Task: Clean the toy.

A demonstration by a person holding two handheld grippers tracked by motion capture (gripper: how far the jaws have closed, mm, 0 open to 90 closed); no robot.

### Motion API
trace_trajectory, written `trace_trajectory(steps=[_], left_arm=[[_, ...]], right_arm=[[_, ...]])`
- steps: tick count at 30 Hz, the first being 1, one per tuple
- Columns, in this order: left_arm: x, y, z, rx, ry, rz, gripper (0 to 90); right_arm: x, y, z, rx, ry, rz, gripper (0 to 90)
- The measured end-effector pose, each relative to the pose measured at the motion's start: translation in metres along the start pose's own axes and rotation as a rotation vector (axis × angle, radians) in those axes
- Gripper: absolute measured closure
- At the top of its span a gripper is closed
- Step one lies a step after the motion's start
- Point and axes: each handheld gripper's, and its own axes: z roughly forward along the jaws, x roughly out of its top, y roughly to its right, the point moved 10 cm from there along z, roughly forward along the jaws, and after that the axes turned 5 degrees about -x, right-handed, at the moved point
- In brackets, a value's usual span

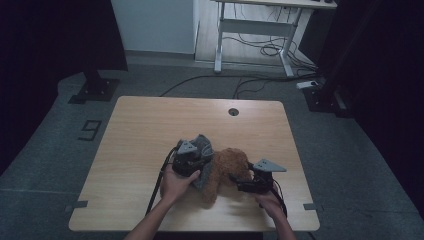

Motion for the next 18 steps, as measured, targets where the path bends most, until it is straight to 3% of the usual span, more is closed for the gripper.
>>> trace_trajectory(steps=[3,5,8,10,11,15,17,18], left_arm=[[-0.001,0.001,0.001,0.006,0.017,0.000,81.2],[0.000,0.002,0.002,0.008,0.023,-0.001,81.1],[0.008,0.004,0.000,-0.018,0.036,-0.036,80.4],[0.017,0.011,0.000,-0.028,0.034,-0.029,79.9],[0.023,0.018,0.001,-0.035,0.036,-0.016,80.0],[0.043,0.057,0.018,-0.055,0.027,0.101,80.2],[0.051,0.080,0.034,-0.084,0.017,0.133,80.2],[0.053,0.085,0.040,-0.086,0.010,0.142,80.2]], right_arm=[[0.004,-0.002,0.003,-0.006,-0.007,0.024,12.9],[0.002,-0.001,0.010,-0.035,-0.029,0.039,12.2],[0.000,0.000,0.014,-0.062,-0.041,0.036,20.3],[-0.001,0.000,0.013,-0.070,-0.038,0.038,25.0],[-0.002,0.000,0.012,-0.077,-0.031,0.035,26.2],[-0.001,-0.002,0.012,-0.095,-0.002,0.025,30.3],[0.000,-0.004,0.012,-0.100,0.006,0.008,32.8],[0.000,-0.006,0.011,-0.102,0.016,-0.014,34.0]])
